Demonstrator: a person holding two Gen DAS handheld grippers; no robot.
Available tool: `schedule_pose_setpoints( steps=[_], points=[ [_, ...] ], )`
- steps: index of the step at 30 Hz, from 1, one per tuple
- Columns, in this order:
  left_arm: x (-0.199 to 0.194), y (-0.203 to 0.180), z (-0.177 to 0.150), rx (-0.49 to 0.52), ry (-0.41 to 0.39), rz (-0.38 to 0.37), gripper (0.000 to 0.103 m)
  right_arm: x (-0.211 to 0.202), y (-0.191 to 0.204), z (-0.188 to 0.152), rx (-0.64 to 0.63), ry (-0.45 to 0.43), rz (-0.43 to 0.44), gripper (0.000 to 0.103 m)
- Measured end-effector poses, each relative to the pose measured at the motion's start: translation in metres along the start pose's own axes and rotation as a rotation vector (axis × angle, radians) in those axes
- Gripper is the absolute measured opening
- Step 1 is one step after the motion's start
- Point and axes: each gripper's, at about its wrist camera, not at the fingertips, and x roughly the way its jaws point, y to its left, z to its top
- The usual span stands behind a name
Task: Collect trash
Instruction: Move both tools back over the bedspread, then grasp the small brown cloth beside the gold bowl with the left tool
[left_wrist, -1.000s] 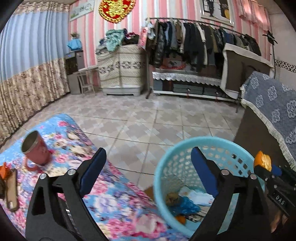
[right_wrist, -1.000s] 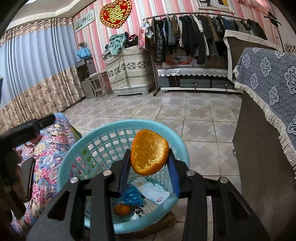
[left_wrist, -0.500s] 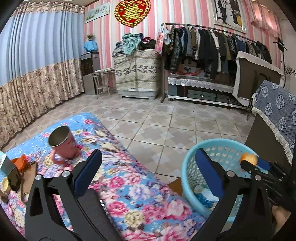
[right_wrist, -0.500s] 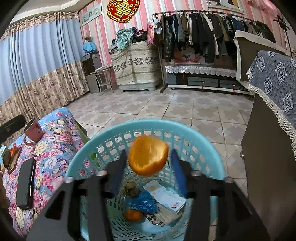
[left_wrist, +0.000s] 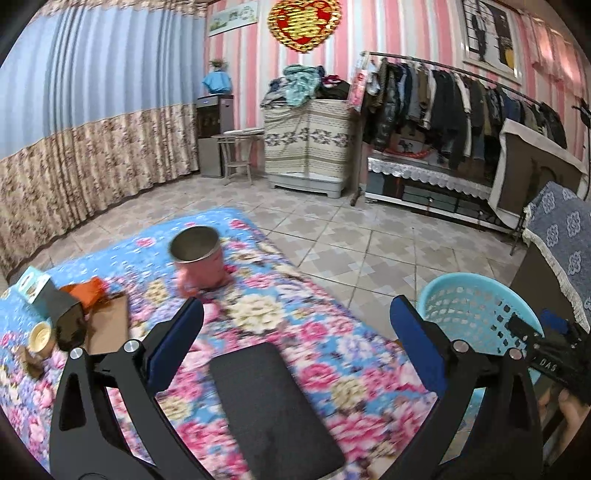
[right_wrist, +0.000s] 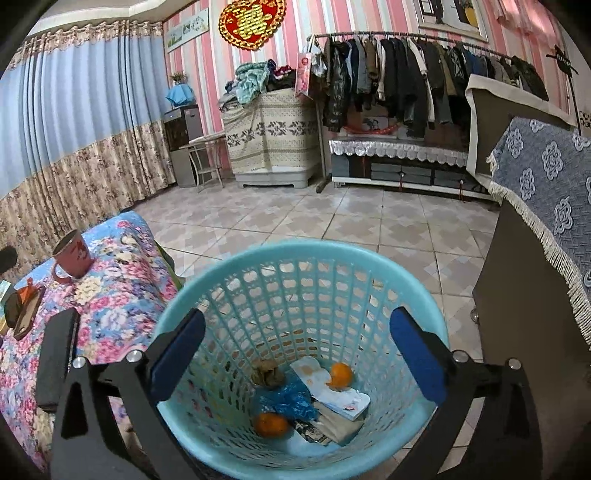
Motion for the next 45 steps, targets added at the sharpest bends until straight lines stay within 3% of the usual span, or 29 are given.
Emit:
schedule_pose_setpoints(
  steps=[12, 21, 28, 33, 45],
  points=[
    [-0.041, 0.106, -0.023, -0.07, -0.021, 0.194, 0.098, -0.032, 0.058, 0.004, -0.054, -0.044, 0.072, 0.098],
    [-0.057, 0.178, -0.041, -0.103, -0.011, 0.345, 0.098, -0.049, 0.142, 0.0, -0.143, -0.058, 0.226, 0.098],
    [-0.066, 0.228, -0.046, -0.205, 0.001, 0.382, 0.098, -0.044, 0.209, -0.007, -0.218, -0.037, 0.322, 0.098],
    [-0.068, 0.249, -0.051, -0.209, 0.015, 0.418, 0.098, -0.032, 0.251, -0.019, -0.255, -0.002, 0.373, 0.098],
    [-0.053, 0.319, -0.084, -0.324, 0.148, 0.478, 0.098, -0.002, 0.335, -0.041, -0.387, 0.059, 0.449, 0.098]
  ],
)
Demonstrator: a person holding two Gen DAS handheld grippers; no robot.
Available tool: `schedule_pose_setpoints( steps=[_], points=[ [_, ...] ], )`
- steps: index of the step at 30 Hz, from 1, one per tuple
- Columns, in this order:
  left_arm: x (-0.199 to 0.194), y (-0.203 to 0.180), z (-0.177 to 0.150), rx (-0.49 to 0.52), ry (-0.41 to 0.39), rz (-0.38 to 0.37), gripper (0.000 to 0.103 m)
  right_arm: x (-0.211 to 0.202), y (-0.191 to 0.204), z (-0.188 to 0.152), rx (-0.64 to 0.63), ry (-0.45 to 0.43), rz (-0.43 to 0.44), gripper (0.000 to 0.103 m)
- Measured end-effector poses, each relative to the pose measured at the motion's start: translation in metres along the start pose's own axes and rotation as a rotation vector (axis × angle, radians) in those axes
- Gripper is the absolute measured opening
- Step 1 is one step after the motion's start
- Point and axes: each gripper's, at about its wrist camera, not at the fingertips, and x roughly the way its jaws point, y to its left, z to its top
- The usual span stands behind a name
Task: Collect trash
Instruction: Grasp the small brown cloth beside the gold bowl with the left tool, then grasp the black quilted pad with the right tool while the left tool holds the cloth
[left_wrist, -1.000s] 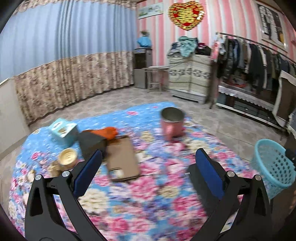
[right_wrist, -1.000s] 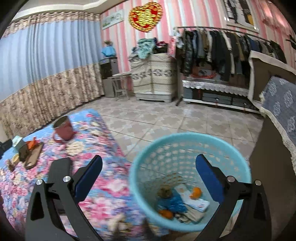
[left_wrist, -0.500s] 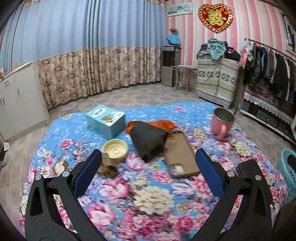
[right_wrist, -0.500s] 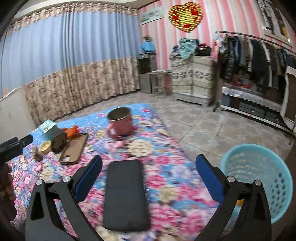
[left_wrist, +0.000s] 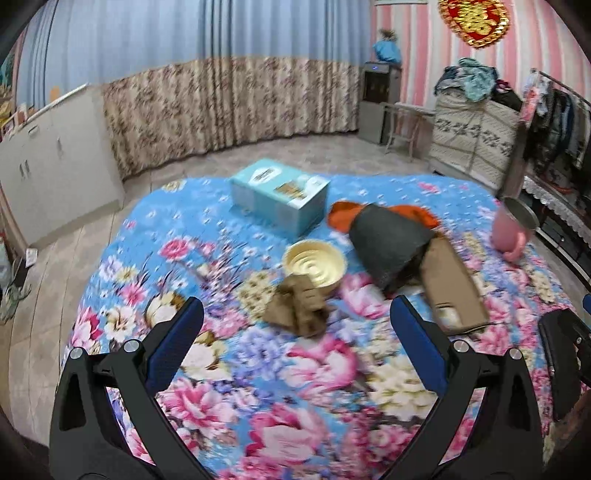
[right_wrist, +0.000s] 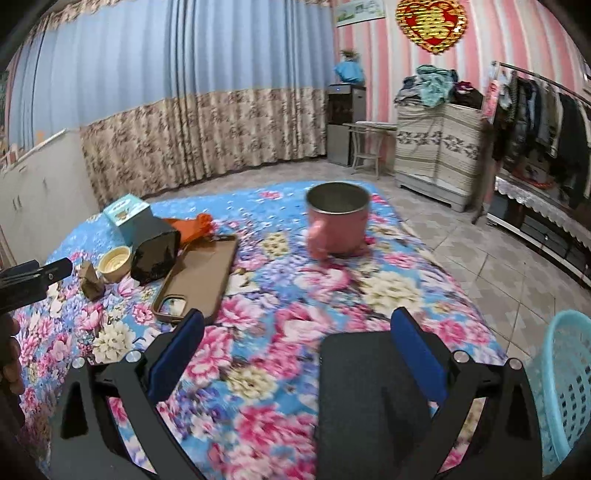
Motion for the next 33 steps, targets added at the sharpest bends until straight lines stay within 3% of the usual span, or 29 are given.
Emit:
schedule_pose_setpoints(
  steps=[7, 12, 14, 16, 18, 19, 21, 28, 33],
  points=[
    [0.022, 0.018, -0.005, -0.036, 0.058, 0.015, 0.098, 0.029, 0.014, 0.013, 0.029, 0.027, 0.036, 0.098],
    [0.049, 0.015, -0.006, -0.072, 0.137, -0.051, 0.097, 0.041, 0.028, 0.009, -0.002, 0.046, 0.052, 0.098],
    [0.06, 0.011, -0.004, -0.079, 0.148, -0.043, 0.095, 0.044, 0.031, 0.007, -0.021, 0.055, 0.046, 0.098],
    [0.063, 0.009, -0.001, -0.077, 0.129, -0.049, 0.086, 0.048, 0.031, 0.008, -0.021, 0.067, 0.039, 0.098],
    [0.068, 0.008, 0.001, -0.074, 0.146, -0.085, 0.069, 0.052, 0.033, 0.011, -0.016, 0.073, 0.043, 0.098],
    [0.07, 0.009, 0.001, -0.073, 0.167, -0.103, 0.054, 0.053, 0.036, 0.012, -0.02, 0.074, 0.043, 0.098],
    [0.07, 0.009, -0.001, -0.066, 0.182, -0.114, 0.052, 0.055, 0.044, 0.018, -0.035, 0.068, 0.049, 0.098],
    [0.037, 0.029, 0.012, -0.059, 0.066, -0.05, 0.051, 0.063, 0.089, 0.041, -0.076, 0.05, 0.132, 0.098],
    [0.028, 0.047, 0.023, -0.031, -0.027, 0.116, 0.051, 0.088, 0.124, 0.053, -0.113, 0.095, 0.184, 0.098]
  ],
)
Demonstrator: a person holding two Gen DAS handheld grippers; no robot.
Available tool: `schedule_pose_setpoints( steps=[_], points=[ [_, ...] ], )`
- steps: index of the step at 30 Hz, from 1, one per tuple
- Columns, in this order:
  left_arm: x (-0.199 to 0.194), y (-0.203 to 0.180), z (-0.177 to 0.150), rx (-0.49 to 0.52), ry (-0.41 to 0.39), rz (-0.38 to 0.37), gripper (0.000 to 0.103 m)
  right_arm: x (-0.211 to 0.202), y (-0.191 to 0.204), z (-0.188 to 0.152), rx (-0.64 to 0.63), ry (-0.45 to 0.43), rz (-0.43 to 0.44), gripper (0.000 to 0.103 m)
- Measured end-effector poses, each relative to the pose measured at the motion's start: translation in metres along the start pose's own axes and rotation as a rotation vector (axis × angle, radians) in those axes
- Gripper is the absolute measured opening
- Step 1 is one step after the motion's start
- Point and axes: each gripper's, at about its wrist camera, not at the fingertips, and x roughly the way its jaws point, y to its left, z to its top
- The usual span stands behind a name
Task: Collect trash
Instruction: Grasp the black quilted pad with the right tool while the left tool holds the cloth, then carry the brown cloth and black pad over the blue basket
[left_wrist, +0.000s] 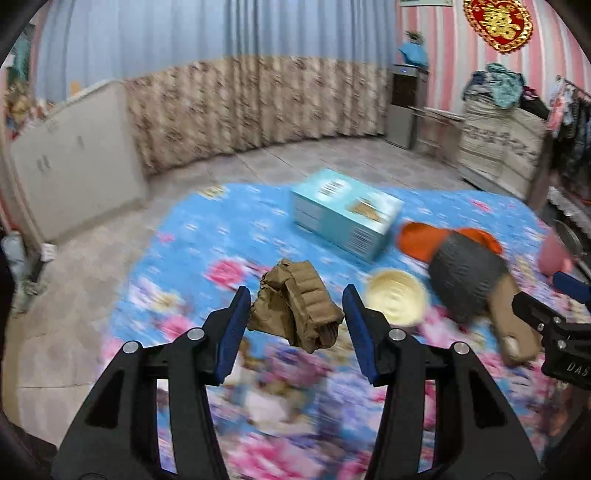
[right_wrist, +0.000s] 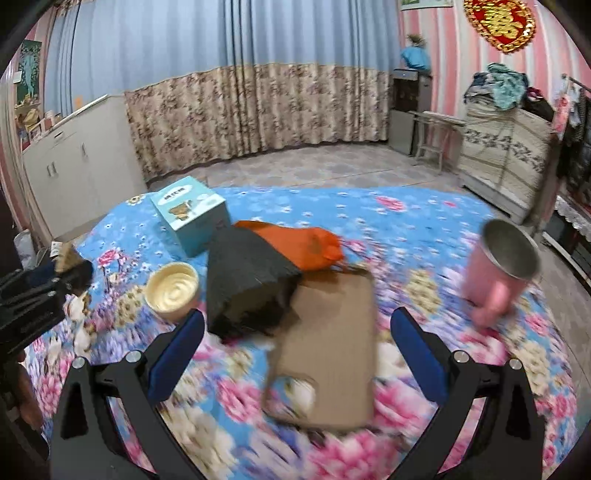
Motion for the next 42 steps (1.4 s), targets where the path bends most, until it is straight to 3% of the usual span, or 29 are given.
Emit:
schedule_pose_setpoints(
  steps=[6, 13, 18, 21, 25, 33, 36, 39, 42],
  points=[
    [0.01, 0.026, 0.013, -0.049, -0.02, 0.056, 0.051, 0.035, 0.029, 0.02, -0.07, 0.046, 0.011, 0.098],
    [0.029, 0.048, 0.012, -0.125, 0.015, 0.03, 0.051, 0.064, 0.045, 0.022, -0.123, 0.1, 0.001, 0.098],
    [0.034, 0.041, 0.015, -0.108, 0.016, 0.026, 0.051, 0.068, 0.046, 0.018, -0.125, 0.091, -0.01, 0.098],
    [0.035, 0.031, 0.014, -0.086, 0.011, 0.034, 0.051, 0.065, 0.045, 0.018, -0.122, 0.076, 0.007, 0.083],
    [0.034, 0.027, 0.013, -0.067, 0.023, 0.038, 0.051, 0.06, 0.042, 0.016, -0.12, 0.062, 0.021, 0.082],
    [0.005, 0.009, 0.021, 0.014, -0.022, 0.041, 0.051, 0.01, 0.023, 0.012, -0.087, -0.027, 0.027, 0.081],
    [-0.004, -0.011, 0.017, 0.052, -0.021, -0.007, 0.051, -0.022, 0.001, 0.006, -0.066, -0.046, 0.006, 0.081],
    [-0.019, -0.048, 0.01, 0.097, -0.024, -0.079, 0.051, -0.069, -0.046, -0.008, -0.004, -0.062, -0.03, 0.081],
    [-0.045, -0.102, 0.005, 0.128, -0.051, -0.202, 0.051, -0.113, -0.096, -0.024, 0.068, -0.071, -0.092, 0.081]
  ],
)
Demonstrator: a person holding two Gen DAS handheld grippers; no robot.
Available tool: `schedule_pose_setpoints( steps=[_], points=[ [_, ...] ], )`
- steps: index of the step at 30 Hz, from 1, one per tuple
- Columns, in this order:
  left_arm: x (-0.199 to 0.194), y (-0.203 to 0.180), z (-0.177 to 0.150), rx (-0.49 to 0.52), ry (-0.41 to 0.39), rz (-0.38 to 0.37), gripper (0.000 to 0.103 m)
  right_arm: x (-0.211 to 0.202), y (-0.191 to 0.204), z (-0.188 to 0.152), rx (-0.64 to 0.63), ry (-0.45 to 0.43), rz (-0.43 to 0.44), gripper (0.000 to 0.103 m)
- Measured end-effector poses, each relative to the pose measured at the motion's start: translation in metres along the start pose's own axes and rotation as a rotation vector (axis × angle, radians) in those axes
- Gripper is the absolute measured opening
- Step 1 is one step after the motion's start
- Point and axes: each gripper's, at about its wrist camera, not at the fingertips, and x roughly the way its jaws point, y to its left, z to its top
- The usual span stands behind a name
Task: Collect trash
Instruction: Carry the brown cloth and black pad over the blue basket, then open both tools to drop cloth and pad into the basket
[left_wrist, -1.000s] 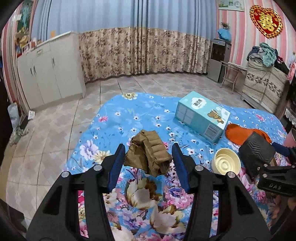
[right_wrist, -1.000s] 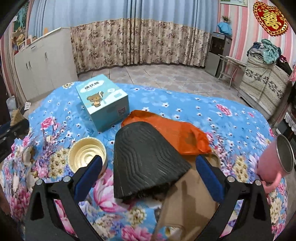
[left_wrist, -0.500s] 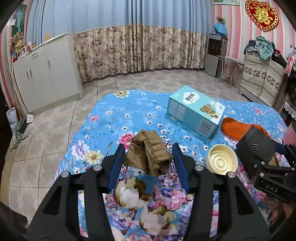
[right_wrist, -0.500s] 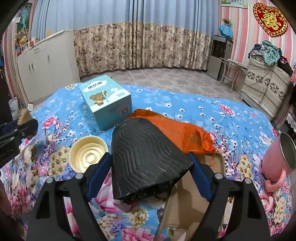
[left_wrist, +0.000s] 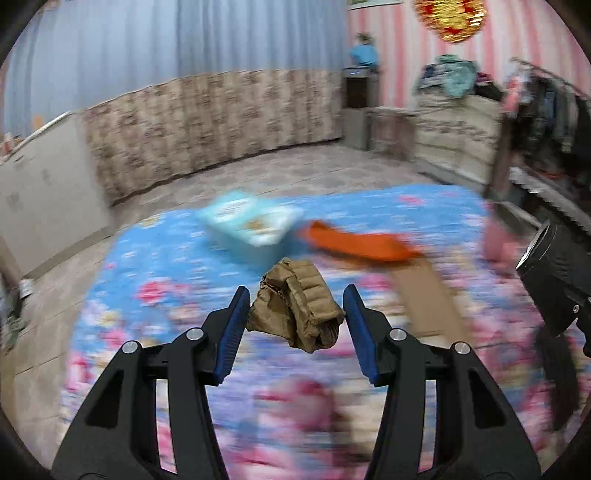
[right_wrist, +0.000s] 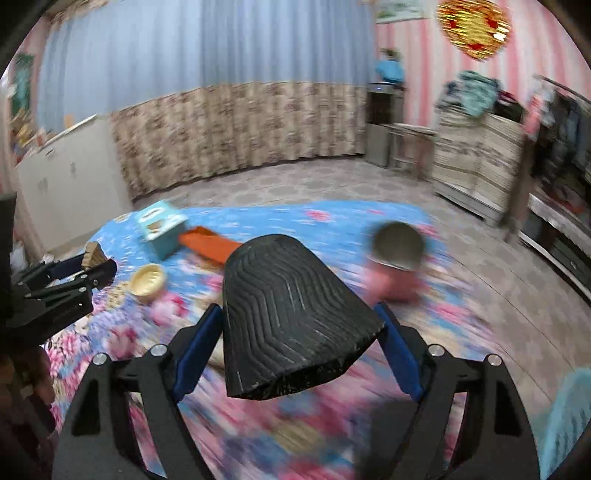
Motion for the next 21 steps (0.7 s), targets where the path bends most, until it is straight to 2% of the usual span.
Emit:
schedule_pose_setpoints(
  steps=[5, 9, 13, 17, 21],
  points=[
    [-0.019, -0.091, 0.002, 0.059, -0.038, -0.148, 0.051, -0.063, -0.089, -0.022, 0.067, -0.019, -0.165, 0.081],
    [-0.039, -0.165, 0.01, 0.084, -0.055, -0.308, 0.051, -0.121, -0.164, -0.044, 0.167, -0.043, -0.326, 0.081],
    [-0.063, -0.247, 0.007, 0.175, -0.09, -0.433, 0.051, -0.165, -0.215, -0.066, 0.241, -0.065, -0.45, 0.082],
    [-0.077, -0.316, -0.009, 0.254, -0.071, -0.554, 0.051, -0.2, -0.262, -0.09, 0.312, -0.075, -0.533, 0.082],
    [-0.082, -0.36, -0.027, 0.304, -0.049, -0.629, 0.051, -0.215, -0.282, -0.112, 0.347, -0.071, -0.574, 0.082]
  ],
)
